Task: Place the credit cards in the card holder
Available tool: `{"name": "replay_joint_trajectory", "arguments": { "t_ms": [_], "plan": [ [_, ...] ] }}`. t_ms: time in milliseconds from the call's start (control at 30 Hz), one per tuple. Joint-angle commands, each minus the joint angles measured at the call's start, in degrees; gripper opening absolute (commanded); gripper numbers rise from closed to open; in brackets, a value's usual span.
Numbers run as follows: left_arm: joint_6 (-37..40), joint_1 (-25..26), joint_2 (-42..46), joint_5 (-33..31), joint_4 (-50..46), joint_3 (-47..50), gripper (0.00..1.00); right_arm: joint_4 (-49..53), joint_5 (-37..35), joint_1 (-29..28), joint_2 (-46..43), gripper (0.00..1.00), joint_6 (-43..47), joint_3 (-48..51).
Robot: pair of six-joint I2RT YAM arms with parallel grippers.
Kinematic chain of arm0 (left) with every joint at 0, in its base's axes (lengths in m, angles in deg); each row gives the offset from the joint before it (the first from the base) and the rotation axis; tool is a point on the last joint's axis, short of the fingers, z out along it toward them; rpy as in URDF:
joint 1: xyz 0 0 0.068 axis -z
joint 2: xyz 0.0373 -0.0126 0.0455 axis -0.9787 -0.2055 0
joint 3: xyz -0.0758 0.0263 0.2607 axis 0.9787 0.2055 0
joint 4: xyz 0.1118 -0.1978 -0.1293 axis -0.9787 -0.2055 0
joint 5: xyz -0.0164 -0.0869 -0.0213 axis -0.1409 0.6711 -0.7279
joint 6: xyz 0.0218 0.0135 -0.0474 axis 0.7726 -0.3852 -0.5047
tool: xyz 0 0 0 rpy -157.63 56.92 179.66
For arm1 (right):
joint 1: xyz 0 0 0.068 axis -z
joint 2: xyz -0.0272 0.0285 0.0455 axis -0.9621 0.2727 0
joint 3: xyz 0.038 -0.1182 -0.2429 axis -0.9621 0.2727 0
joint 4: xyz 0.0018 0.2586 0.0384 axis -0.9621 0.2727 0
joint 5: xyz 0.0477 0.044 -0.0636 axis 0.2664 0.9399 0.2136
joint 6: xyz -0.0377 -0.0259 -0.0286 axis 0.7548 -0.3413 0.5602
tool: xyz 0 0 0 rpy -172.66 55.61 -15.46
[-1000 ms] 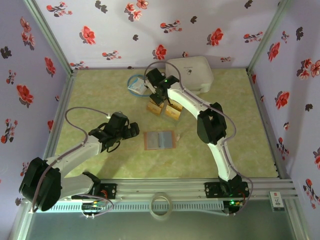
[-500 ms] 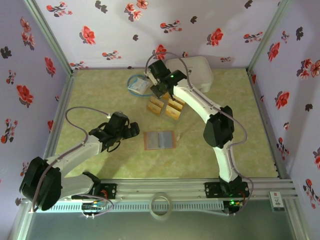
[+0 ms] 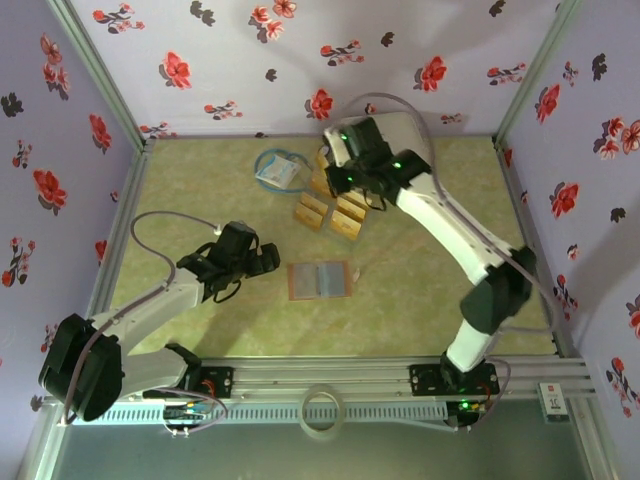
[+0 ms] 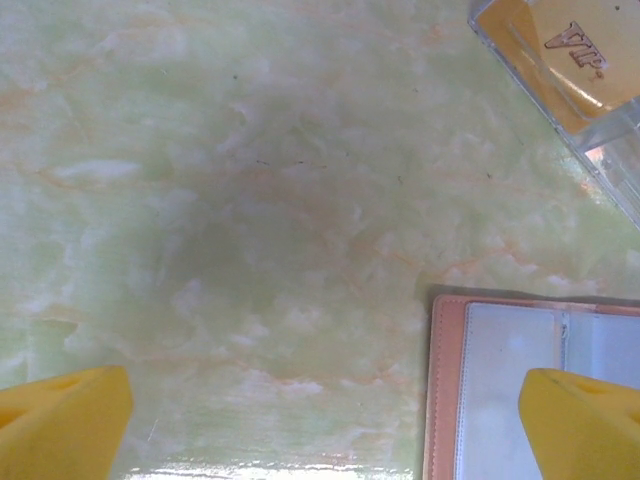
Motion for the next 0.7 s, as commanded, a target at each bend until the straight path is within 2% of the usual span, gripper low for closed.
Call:
{"name": "replay_joint_trajectory", "arguments": {
  "t_ms": [0,167,400,567,667],
  "plan": [
    [2.1,-0.5,1.1,0.9,-4.4,-2.7,1.00,-9.0,6.7,0.3,-6.7,0.00,-13.0,11.0],
    [3.8,-0.5,0.6,1.1,-8.5,-5.9,1.00,-15.9,7.0,1.3,-17.3,0.00,-21.6,25.7],
    [3.0,-0.3,1.4,2.5,-9.6,-6.9,1.00,-14.9,4.0,1.3,-27.4,0.00,-23.6,33.9],
    [3.7,0.4,1.2,3.7,-7.8,-6.2,1.00,-19.1,7.5,1.4,-30.8,0.00,-26.0,40.9],
    [4.0,0.9,1.3,3.8,-6.2,-5.1,1.00,-27.0,9.9,1.4,-32.8,0.00,-28.9,47.7]
  ]
}}
